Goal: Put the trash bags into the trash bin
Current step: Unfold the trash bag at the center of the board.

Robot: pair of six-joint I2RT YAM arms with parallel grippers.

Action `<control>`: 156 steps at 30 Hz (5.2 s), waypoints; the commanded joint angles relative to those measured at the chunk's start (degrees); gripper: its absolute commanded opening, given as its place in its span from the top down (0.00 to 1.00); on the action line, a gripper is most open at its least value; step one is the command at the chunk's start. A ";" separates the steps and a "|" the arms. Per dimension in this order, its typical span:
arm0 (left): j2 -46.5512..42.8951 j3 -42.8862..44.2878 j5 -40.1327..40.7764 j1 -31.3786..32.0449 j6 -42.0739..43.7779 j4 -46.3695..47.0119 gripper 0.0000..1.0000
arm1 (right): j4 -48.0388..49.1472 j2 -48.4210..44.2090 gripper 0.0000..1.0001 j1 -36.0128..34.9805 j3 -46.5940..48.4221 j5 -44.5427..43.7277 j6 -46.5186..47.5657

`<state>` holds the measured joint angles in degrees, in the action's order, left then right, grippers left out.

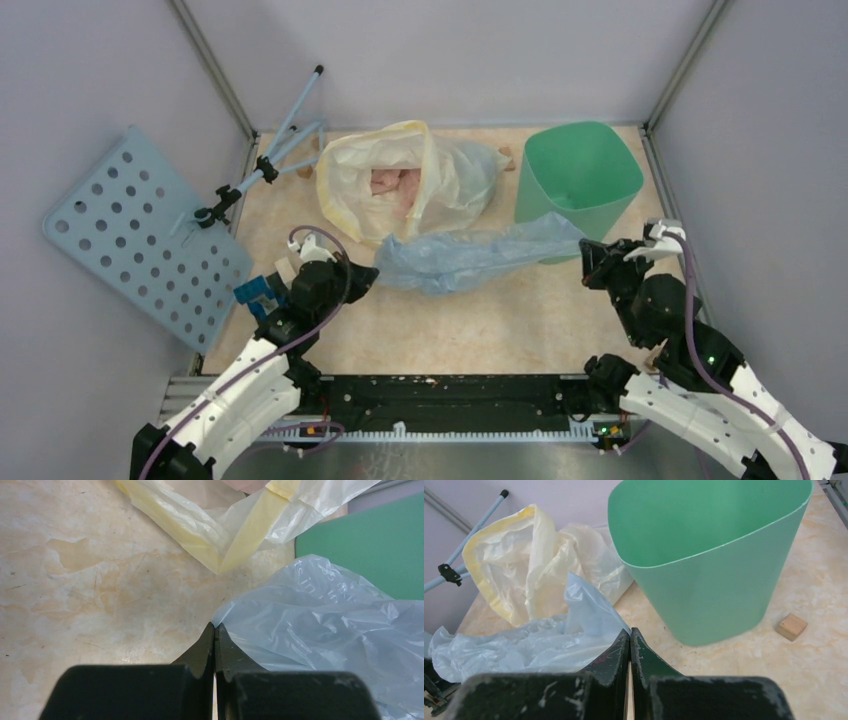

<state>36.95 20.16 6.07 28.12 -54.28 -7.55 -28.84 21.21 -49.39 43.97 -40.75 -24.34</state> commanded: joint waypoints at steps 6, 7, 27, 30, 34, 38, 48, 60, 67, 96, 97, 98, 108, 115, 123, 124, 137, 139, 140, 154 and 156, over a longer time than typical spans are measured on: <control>-0.09 0.75 -8.61 -0.61 6.38 5.83 1.00 | 7.99 0.10 1.00 -0.37 1.49 14.39 6.00; 1.07 1.78 -10.67 -0.65 7.22 6.03 0.98 | 8.43 1.77 1.00 -0.37 2.53 16.81 5.75; 5.69 16.02 -21.89 -0.55 14.56 -2.44 0.09 | 7.75 18.64 1.00 -0.37 25.31 11.97 16.33; 6.17 16.80 -22.13 -0.52 15.48 -2.91 0.10 | 5.06 21.92 1.00 -0.36 31.39 18.03 21.21; 4.87 16.31 -21.24 -0.54 15.78 -3.17 0.09 | -0.18 29.07 1.00 -0.36 35.39 30.13 21.79; 3.30 15.49 -18.14 -0.57 15.19 -4.21 0.09 | 3.00 35.71 1.00 -0.82 31.00 48.50 17.75; -2.53 9.51 -13.08 -0.55 12.19 -3.42 0.07 | 11.96 34.19 0.44 -11.00 16.62 46.20 17.26; 3.67 6.45 -18.07 -0.52 8.14 1.00 0.06 | 0.53 26.96 0.15 -10.99 7.76 9.83 5.50; 5.63 6.72 -8.61 -0.52 9.77 -4.28 0.06 | -3.87 35.35 0.08 -10.65 7.81 5.04 1.35; 31.05 13.88 -9.64 -0.54 26.50 6.64 0.39 | 4.99 38.57 0.41 -2.09 1.02 16.66 -0.49; 31.68 14.19 -9.84 -0.52 26.69 6.75 0.38 | 5.06 38.51 0.41 -2.07 0.96 16.62 -0.51; 32.42 14.57 -10.18 -0.52 26.95 6.84 0.38 | 5.16 38.49 0.41 -2.04 0.95 16.59 -0.52; 37.88 16.18 -9.43 -0.44 29.75 9.48 0.40 | 5.61 38.77 0.42 -2.10 0.86 16.93 -0.04; 43.01 18.00 -12.65 -0.24 31.25 9.20 0.49 | 5.07 38.57 0.42 -2.03 1.37 16.32 0.17; 43.22 18.02 -9.12 0.05 33.56 8.40 0.69 | 4.98 38.33 0.42 -2.04 1.47 16.23 0.53; 43.43 18.48 -8.53 0.12 33.74 7.97 0.80 | 5.01 38.37 0.42 -2.04 1.52 16.23 0.56; 26.53 16.43 -5.71 0.18 32.76 4.44 1.00 | 4.46 37.68 0.23 -2.08 3.67 17.77 2.65; 23.83 17.02 -9.36 0.17 32.83 3.79 1.00 | 5.07 37.53 0.20 -2.08 5.23 21.03 4.28; 22.67 17.30 -10.60 0.20 32.68 3.32 1.00 | 5.87 37.36 0.20 -2.04 5.83 23.70 5.57; 14.88 23.95 -27.95 0.31 32.89 -2.58 1.00 | 15.05 44.12 0.38 -7.34 15.15 45.41 33.26; 13.42 24.89 -28.45 0.29 32.60 -3.69 1.00 | 17.39 45.57 0.38 -7.36 14.97 45.96 34.34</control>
<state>53.91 41.39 -18.26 28.23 -21.47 -9.96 -16.56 63.53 -56.51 57.23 1.91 3.16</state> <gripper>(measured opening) 0.004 0.619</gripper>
